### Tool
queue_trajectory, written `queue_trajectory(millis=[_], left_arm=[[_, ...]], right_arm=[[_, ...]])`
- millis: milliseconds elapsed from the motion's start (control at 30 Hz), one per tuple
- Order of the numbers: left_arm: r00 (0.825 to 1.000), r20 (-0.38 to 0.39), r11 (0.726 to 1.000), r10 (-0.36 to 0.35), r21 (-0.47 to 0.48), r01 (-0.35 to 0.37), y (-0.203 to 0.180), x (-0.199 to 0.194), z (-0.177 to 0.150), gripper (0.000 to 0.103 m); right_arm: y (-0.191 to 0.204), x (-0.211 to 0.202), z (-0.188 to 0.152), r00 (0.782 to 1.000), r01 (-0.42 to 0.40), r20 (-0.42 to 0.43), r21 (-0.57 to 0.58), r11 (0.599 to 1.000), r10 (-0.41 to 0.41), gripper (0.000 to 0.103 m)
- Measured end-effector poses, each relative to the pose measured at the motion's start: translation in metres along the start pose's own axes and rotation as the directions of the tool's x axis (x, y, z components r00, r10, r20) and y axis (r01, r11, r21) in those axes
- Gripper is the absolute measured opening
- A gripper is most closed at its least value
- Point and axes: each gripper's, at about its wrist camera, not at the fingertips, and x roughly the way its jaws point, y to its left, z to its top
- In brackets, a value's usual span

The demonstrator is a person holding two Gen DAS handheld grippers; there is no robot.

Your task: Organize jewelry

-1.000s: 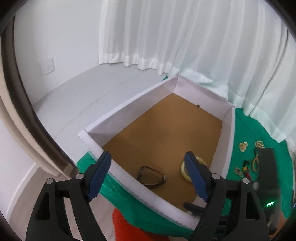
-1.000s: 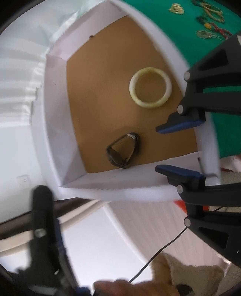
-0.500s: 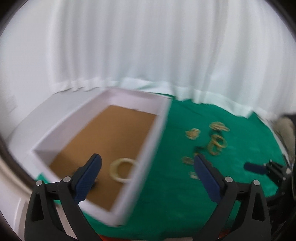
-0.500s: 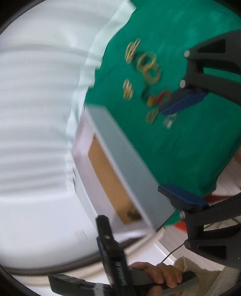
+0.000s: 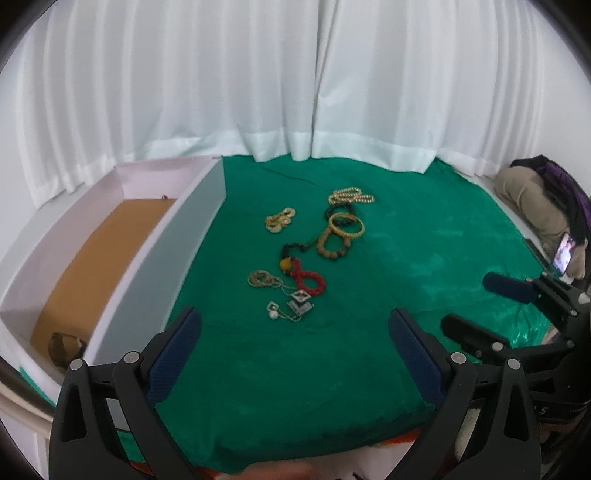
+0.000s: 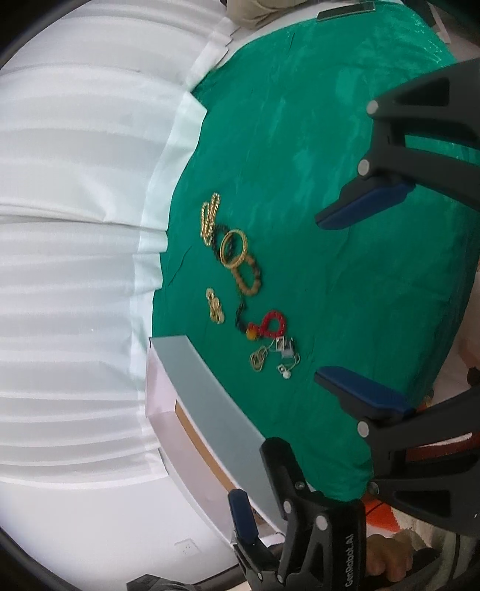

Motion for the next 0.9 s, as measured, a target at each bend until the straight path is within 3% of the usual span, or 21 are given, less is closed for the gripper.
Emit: queue_trajectory(millis=[167,433,500,900], left_arm=[[1.0,-0.026,0.999,-0.017,-0.036,0.016,0.005,0.003,-0.007,0.103],[0.999,-0.015,0.999,0.043,0.006,-0.043,0.001,0.006,-0.009,0.103],[0.999,-0.027,0.999,0.04,0.021,-0.04,-0.001,0.008,-0.01,0.103],[0.998,-0.051,0.998,0.028,0.063,-0.025,-0.015,0.011,-0.011,0.103]], right_arm=[[0.003,0.002,-0.003,0.999,0.043,0.021,-0.014,0.999,-0.043,0.078],[0.008,0.004,-0.006,0.997,0.072,0.012,-0.039,0.997,-0.071,0.078],[0.009,0.005,-0.007,0.996,0.086,0.006,-0.046,0.995,-0.086,0.085],[-0.002,0.006,-0.011,0.996,0.093,-0.007,-0.025,0.995,-0.093,0.085]])
